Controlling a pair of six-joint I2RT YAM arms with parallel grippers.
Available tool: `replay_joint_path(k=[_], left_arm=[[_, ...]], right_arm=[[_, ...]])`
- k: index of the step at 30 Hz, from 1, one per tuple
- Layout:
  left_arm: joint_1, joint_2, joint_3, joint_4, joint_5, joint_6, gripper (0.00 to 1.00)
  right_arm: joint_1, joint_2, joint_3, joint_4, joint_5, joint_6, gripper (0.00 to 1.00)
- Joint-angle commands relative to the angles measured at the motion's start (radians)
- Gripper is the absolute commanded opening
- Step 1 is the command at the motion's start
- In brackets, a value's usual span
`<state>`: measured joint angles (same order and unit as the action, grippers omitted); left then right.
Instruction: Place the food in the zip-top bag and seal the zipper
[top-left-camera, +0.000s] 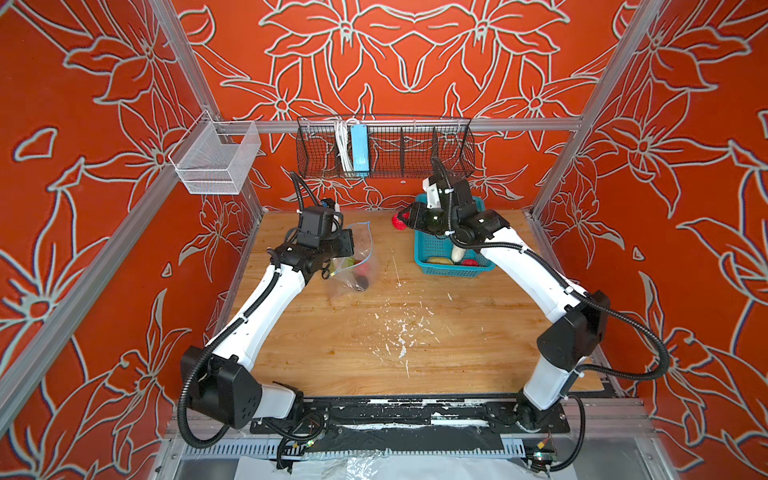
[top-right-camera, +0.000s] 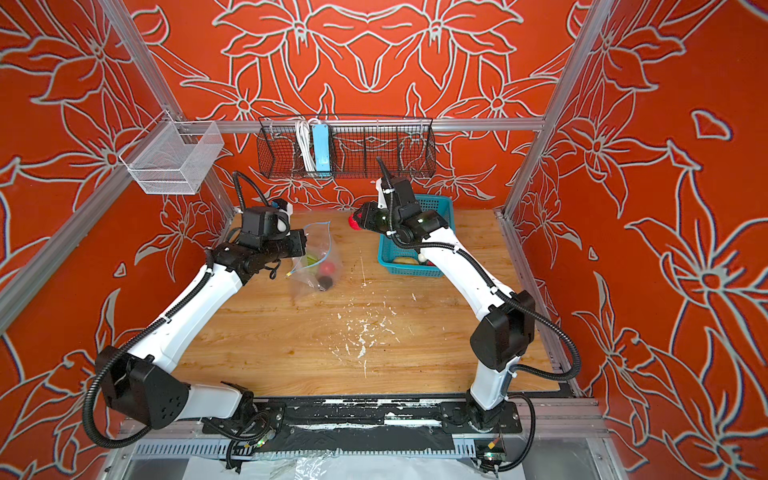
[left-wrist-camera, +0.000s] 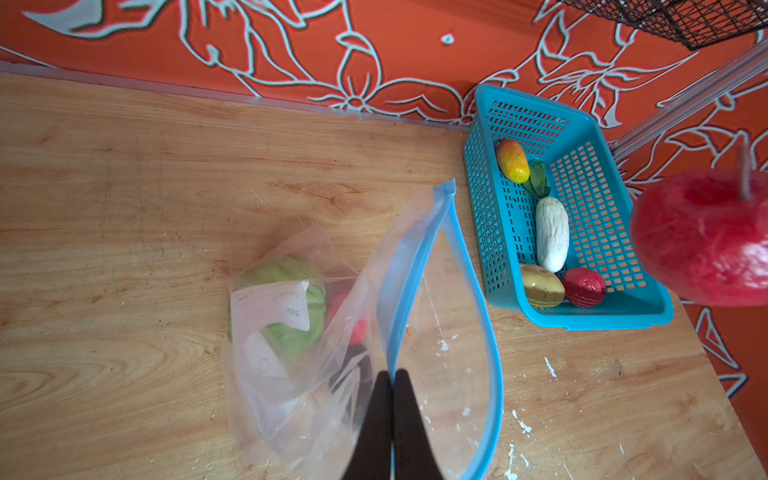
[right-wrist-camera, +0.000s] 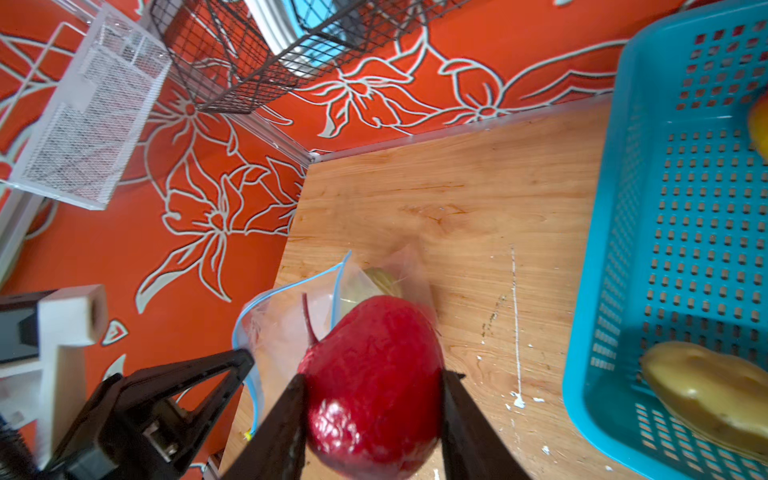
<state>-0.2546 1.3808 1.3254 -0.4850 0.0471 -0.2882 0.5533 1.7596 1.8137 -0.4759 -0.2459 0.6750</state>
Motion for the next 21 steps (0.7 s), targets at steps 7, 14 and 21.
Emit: replay_joint_path(k=[7,14,21], left_arm=[[0.002,-0.031,-0.004,0.002,0.005,-0.004,0.0],[0.002,-0.034,-0.003,0.002,0.002,0.0,0.0],[0.002,-0.031,-0.003,0.002,0.0,0.003,0.0]], right_arm=[[0.072,0.024,0.05,0.011,-0.001,0.011,0.32],[0.122,0.072,0.085,0.031,-0.016,0.028,0.32],[0.167,0.144,0.13,0.027,-0.015,0.039,0.32]])
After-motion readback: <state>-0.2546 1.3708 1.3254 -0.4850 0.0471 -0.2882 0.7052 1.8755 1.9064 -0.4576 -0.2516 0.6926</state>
